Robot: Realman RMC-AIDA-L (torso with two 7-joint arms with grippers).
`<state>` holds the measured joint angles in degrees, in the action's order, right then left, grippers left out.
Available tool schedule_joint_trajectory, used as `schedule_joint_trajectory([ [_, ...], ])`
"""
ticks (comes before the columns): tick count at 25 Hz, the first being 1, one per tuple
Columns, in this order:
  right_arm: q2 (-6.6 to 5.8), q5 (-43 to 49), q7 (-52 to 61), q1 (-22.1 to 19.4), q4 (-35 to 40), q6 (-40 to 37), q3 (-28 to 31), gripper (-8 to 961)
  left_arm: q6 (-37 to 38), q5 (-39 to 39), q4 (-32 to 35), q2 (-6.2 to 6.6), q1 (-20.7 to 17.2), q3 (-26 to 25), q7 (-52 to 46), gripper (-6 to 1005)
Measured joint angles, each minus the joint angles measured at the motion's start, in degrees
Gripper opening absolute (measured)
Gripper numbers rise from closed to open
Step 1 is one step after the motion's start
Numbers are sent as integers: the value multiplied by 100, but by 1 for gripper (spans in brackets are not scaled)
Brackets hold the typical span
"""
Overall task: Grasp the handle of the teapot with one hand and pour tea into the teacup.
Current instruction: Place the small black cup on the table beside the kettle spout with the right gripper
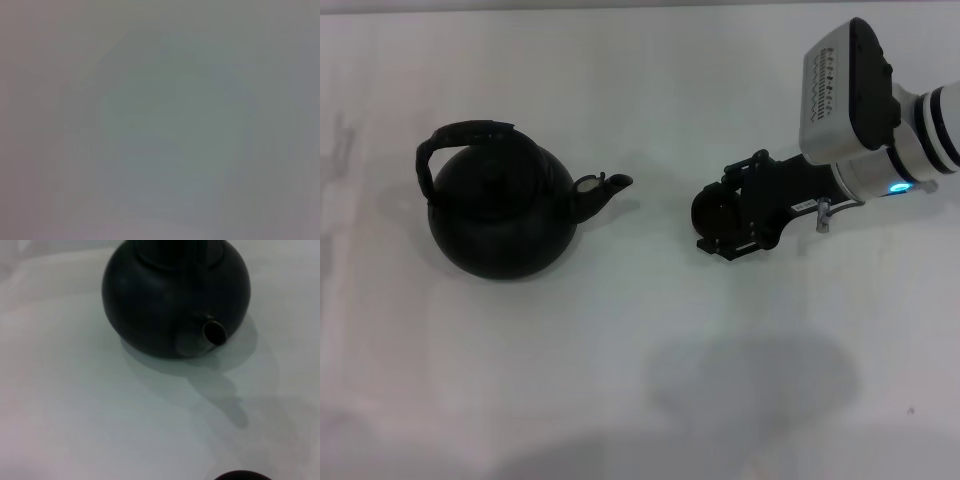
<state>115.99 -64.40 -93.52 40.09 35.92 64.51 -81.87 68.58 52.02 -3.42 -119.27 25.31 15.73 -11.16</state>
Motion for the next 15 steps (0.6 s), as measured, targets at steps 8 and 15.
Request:
schedule_joint_trajectory([
  [8,-4,-11,60,-44,-42,-211,-43,725,7,-12,5,-1,7,0,0,831],
  [15,-17,-20,71,-54,-115,-270,-25,733,11,-22,15,-8,9,0,0,830],
])
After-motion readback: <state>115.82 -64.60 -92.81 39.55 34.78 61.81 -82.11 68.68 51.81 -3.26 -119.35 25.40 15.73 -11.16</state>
